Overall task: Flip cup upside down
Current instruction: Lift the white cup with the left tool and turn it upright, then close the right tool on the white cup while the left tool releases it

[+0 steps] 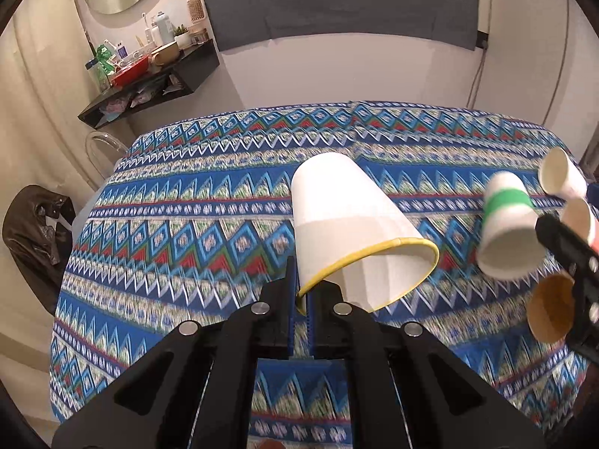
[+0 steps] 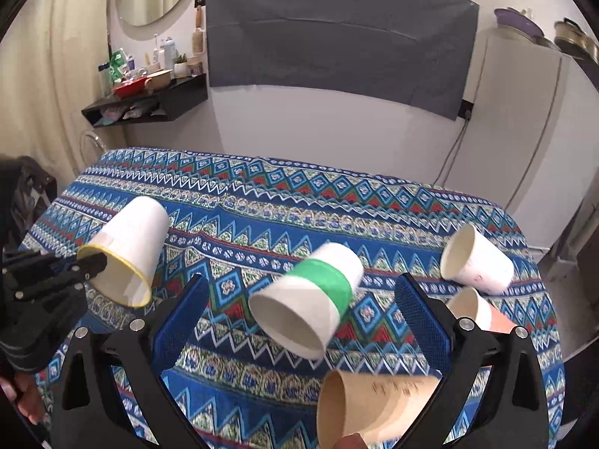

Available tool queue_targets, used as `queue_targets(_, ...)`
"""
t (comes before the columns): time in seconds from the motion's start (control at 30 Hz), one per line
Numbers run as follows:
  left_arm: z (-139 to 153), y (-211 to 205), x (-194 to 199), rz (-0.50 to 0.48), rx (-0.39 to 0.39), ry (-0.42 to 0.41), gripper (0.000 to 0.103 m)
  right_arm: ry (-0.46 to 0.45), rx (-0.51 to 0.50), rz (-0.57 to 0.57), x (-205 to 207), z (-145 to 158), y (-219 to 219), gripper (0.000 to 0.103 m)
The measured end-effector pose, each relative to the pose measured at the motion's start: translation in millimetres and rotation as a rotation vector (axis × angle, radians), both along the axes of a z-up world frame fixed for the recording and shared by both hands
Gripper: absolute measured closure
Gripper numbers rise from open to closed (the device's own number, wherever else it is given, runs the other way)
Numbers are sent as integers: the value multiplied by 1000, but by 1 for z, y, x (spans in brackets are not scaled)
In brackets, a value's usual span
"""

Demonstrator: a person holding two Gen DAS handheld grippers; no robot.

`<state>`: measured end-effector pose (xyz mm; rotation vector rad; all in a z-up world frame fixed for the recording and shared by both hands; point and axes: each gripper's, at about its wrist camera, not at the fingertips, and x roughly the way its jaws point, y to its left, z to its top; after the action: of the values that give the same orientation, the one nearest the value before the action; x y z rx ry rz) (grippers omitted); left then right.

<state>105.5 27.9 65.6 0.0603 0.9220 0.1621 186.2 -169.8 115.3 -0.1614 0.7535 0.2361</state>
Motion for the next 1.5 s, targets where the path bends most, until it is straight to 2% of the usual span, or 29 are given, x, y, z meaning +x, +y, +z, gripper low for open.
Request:
queue_targets(0.37,-10,-52,-84,-112,-3,-8,98,36,86,-70,-72,6,-56,8)
queue_targets(0.53,-18,-70,-115,-141,7,-21,98,43,60,-96,-101,1,-70,8)
queue_targets(0.77,-24,-79,-138,-169,6,-17,98,63,60,-108,-125,-9,-79,8)
queue_targets(0.83,-25,-82,-142,-183,17,-13,88,68,63,-108,-126,-11,-79,8)
queue_targets(0.87,-25,-84,-144,-189,19,-12,71,71,64,-107,-127,-11,-78,8)
queue_targets(0.9,-25,-84,-145,-196,21,-11,46,74,67,-106,-127,-11,-78,8)
queue_targets(0.97,-23,-84,-150,-205,31,-18,25,82,71,-101,-125,-11,-76,8)
queue_targets(1.03,-20,-84,-156,-216,47,-30,22,89,69,-95,-125,-11,-73,8)
queue_targets(1.1,-17,-82,-160,-218,57,-39,13,102,61,-81,-123,-10,-67,8)
queue_targets(1.17,-13,-77,-162,-206,68,-46,11,114,61,-68,-121,-8,-61,8)
queue_targets(1.27,-12,-67,-164,-206,64,-41,9,153,55,-47,-115,-9,-50,8)
queue_targets(1.37,-11,-55,-166,-185,121,-57,7,179,36,-40,-110,-11,-41,8)
queue_targets(1.5,-9,-34,-162,-157,114,-50,6,246,15,-41,-99,-16,-30,8)
